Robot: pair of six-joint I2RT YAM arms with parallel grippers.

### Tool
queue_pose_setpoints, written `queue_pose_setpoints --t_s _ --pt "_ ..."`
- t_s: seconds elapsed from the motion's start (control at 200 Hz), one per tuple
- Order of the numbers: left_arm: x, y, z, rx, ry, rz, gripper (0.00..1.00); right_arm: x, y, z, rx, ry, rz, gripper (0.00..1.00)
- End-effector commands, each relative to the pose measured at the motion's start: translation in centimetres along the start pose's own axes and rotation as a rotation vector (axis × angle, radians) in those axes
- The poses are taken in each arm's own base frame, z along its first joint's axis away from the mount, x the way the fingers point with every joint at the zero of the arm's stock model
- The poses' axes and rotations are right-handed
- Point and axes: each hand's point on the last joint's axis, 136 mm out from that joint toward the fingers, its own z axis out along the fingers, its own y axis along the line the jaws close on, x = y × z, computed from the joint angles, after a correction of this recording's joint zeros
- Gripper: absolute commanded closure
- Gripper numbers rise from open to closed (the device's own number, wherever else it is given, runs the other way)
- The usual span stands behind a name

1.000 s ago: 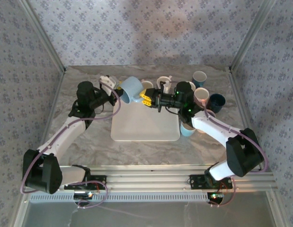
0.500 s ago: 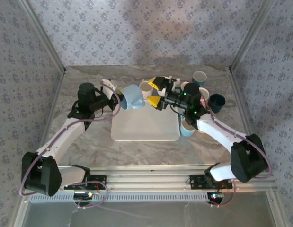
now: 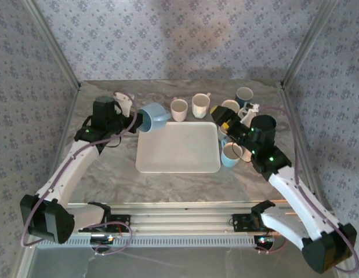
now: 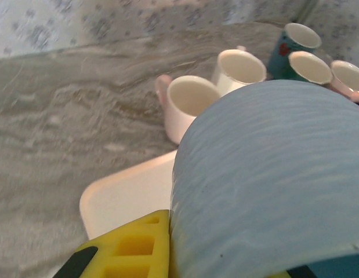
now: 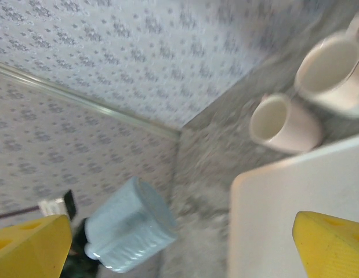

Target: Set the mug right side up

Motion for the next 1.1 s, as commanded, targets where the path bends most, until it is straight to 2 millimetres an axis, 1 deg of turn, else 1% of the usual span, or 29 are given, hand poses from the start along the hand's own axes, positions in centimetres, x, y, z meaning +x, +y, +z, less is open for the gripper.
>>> queue_pose_setpoints --t_s 0.0,0.095,0.145,0.16,0.19,0.255,0.325,0.375,0.445,0.51,0.545,0.585,0.6,0.62,0.63,0.76,0.774,0.809,0.909,1.094 --pt "-1.2 0.6 -2.2 -0.074 0.036 -0.203 1.00 -0.2 -2.8 -1.6 0.165 -0.041 -0.341 0.00" --pt "-0.4 1.1 -2.5 -0.113 0.097 -0.279 1.00 0.8 -2.0 -2.1 0.117 -0.030 -0.577 0.00" --pt "-0.4 1.1 -2.4 -0.113 0.125 -0.303 1.00 1.7 -1.5 -2.1 0.067 -0.019 -0.690 0.00" --pt "0.0 1.1 -2.3 -0.116 0.154 -0.315 1.00 2.0 -1.5 -2.1 0.054 -0.017 -0.721 0.00" --pt "0.0 1.3 -2.2 -0.121 0.181 -0.331 1.00 2.6 -1.2 -2.1 0.017 -0.014 -0.784 0.00" --pt "-0.1 1.4 -1.6 -0.116 0.241 -0.360 1.00 3.5 -0.9 -2.1 -0.045 -0.033 -0.880 0.00" --pt "-0.4 1.7 -0.7 -0.113 0.298 -0.374 1.00 4.1 -0.9 -2.0 -0.090 -0.068 -0.931 0.00" --pt "-0.7 2.2 0.1 -0.122 0.342 -0.363 1.00 4.2 -1.0 -1.9 -0.095 -0.080 -0.945 0.00" --pt "-0.7 3.4 1.3 -0.157 0.411 -0.357 1.00 4.4 -1.7 -1.6 -0.065 -0.057 -0.946 0.00" --pt "-0.5 4.7 3.0 -0.176 0.473 -0.359 1.00 4.6 -2.0 -1.4 -0.051 -0.039 -0.950 0.00" --pt "-0.9 5.1 3.7 -0.184 0.493 -0.349 1.00 4.6 -2.2 -1.3 -0.046 -0.035 -0.948 0.00" --pt "-0.5 5.7 4.9 -0.193 0.534 -0.347 1.00 4.6 -2.3 -1.1 -0.041 -0.033 -0.945 0.00" --pt "-1.2 5.7 5.1 -0.191 0.523 -0.340 1.00 4.6 -2.3 -1.1 -0.040 -0.033 -0.945 0.00" --pt "-0.8 6.0 5.7 -0.196 0.541 -0.343 1.00 4.7 -2.4 -1.0 -0.035 -0.029 -0.945 0.00" --pt "-1.2 6.0 6.0 -0.195 0.534 -0.340 1.00 4.6 -2.4 -1.0 -0.034 -0.030 -0.944 0.00" --pt "-1.3 8.0 9.2 -0.242 0.543 -0.345 1.00 4.8 -3.1 -0.5 -0.008 -0.011 -0.941 0.00" --pt "-1.5 8.1 9.3 -0.247 0.539 -0.344 1.00 4.7 -3.2 -0.5 -0.001 -0.012 -0.938 0.00" --pt "-1.3 8.6 10.2 -0.255 0.552 -0.348 1.00 4.7 -3.4 -0.4 0.010 -0.009 -0.933 0.00" --pt "-0.9 9.5 12.1 -0.274 0.586 -0.357 0.99 4.9 -3.7 -0.1 0.015 -0.003 -0.924 0.00" --pt "-0.3 10.6 14.6 -0.286 0.615 -0.365 0.99 5.2 -3.6 0.4 -0.009 0.006 -0.932 0.00"
